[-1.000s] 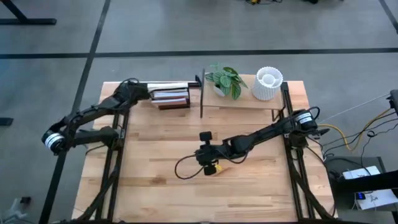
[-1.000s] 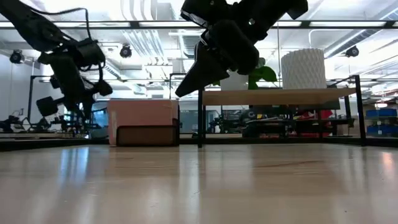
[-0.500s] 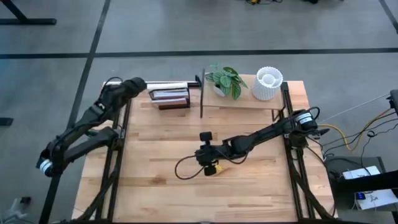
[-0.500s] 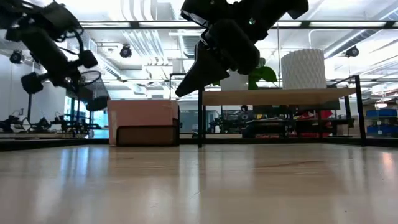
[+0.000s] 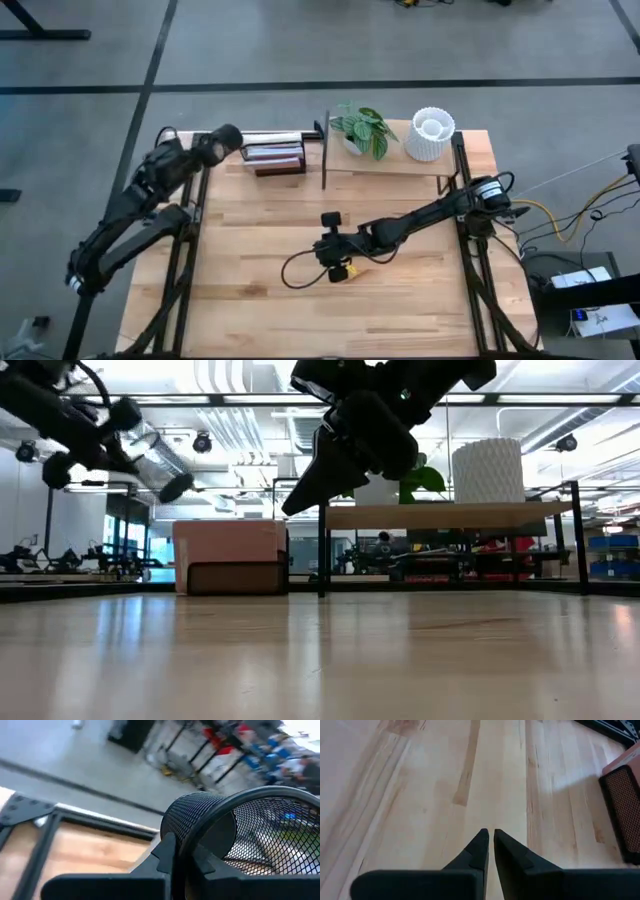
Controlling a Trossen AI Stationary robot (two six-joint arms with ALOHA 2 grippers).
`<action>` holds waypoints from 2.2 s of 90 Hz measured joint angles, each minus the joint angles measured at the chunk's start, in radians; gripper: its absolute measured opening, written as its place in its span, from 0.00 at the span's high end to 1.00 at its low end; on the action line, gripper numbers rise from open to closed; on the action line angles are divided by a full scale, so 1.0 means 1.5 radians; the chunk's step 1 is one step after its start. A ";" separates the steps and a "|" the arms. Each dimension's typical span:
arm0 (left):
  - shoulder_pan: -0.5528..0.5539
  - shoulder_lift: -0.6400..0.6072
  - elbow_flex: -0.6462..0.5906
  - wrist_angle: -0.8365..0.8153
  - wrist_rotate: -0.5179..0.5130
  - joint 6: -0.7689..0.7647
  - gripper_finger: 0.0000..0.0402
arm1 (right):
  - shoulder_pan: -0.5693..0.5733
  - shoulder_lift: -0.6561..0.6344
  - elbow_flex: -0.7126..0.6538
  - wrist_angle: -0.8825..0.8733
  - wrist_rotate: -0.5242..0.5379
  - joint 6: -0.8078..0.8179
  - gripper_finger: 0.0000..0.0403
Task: Stock shelves
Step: Put the black pen organizer under the shelf
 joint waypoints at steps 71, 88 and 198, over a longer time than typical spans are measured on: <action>-0.107 -0.092 -0.066 0.142 0.343 0.060 1.00 | 0.000 0.000 0.015 0.001 0.000 -0.003 0.97; -0.164 -0.091 -0.122 0.240 0.342 0.033 1.00 | 0.000 0.000 0.015 0.000 0.000 -0.003 0.97; -0.772 0.289 -0.159 0.521 -0.219 0.085 1.00 | 0.006 -0.009 0.015 -0.009 0.002 -0.017 0.97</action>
